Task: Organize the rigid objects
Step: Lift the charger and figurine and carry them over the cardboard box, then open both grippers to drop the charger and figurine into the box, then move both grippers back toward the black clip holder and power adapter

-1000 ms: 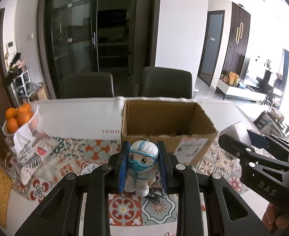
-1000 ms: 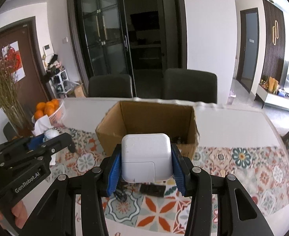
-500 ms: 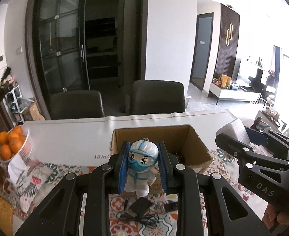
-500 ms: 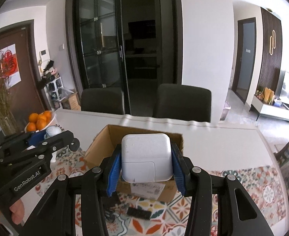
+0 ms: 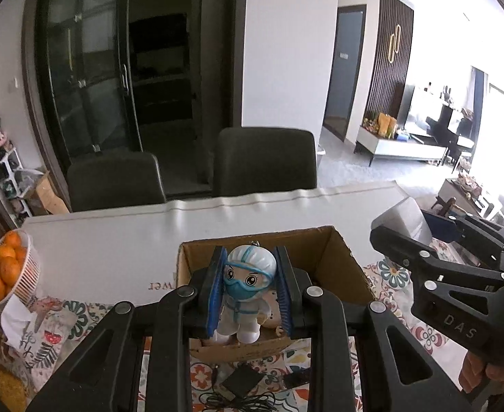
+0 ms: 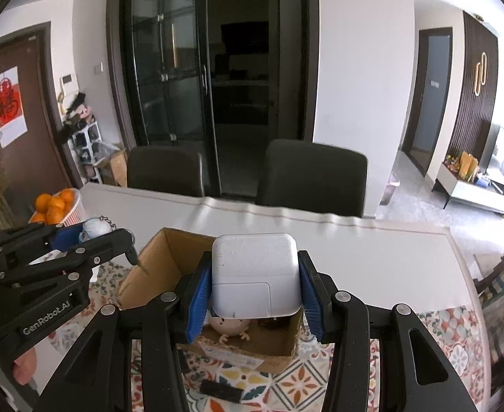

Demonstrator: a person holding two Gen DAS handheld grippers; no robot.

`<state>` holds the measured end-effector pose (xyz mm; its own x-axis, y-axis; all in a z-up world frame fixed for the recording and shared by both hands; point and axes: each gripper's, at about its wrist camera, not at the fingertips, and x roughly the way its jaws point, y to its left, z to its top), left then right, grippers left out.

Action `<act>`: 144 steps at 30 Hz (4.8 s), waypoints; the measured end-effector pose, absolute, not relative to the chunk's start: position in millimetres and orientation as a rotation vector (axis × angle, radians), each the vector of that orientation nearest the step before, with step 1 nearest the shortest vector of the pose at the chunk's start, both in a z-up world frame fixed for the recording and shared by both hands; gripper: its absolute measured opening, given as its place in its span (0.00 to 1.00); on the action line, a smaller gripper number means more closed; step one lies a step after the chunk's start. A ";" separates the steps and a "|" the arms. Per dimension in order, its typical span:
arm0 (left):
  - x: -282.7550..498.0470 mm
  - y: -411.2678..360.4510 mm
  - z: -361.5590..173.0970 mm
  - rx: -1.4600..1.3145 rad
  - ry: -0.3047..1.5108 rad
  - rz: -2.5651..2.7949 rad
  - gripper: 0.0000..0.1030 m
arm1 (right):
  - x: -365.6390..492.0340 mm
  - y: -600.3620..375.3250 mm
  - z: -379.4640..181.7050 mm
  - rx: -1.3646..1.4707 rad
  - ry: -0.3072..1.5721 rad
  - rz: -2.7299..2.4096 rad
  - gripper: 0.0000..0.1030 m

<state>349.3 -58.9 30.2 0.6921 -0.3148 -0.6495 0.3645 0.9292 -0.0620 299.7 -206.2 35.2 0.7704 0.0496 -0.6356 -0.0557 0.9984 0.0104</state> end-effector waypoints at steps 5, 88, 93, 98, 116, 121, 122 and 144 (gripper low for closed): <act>371.8 -62.2 16.7 0.077 0.786 -0.382 0.27 | 327.1 -209.9 19.0 0.001 0.788 0.091 0.46; 231.6 7.3 -0.8 0.049 0.698 -0.129 1.00 | 210.1 -176.0 -3.2 0.011 0.706 -0.029 0.88; 222.4 11.7 -20.1 0.024 0.748 -0.135 1.00 | 201.5 -171.6 -18.5 0.016 0.711 -0.013 0.88; 216.8 17.7 -43.6 0.015 0.793 -0.123 1.00 | 197.7 -166.1 -35.9 0.008 0.730 -0.007 0.88; 222.4 23.1 -114.9 0.066 0.882 -0.071 1.00 | 210.4 -161.9 -124.0 0.072 0.861 0.015 0.88; 227.3 20.7 -133.4 0.082 0.889 -0.075 1.00 | 219.2 -164.0 -148.1 0.093 0.896 0.007 0.88; 228.5 20.2 -136.5 0.088 0.891 -0.074 1.00 | 221.0 -165.0 -153.3 0.096 0.905 0.002 0.88; 254.4 20.0 -178.8 0.150 0.918 -0.051 1.00 | 261.6 -163.4 -215.5 0.115 1.020 -0.036 0.85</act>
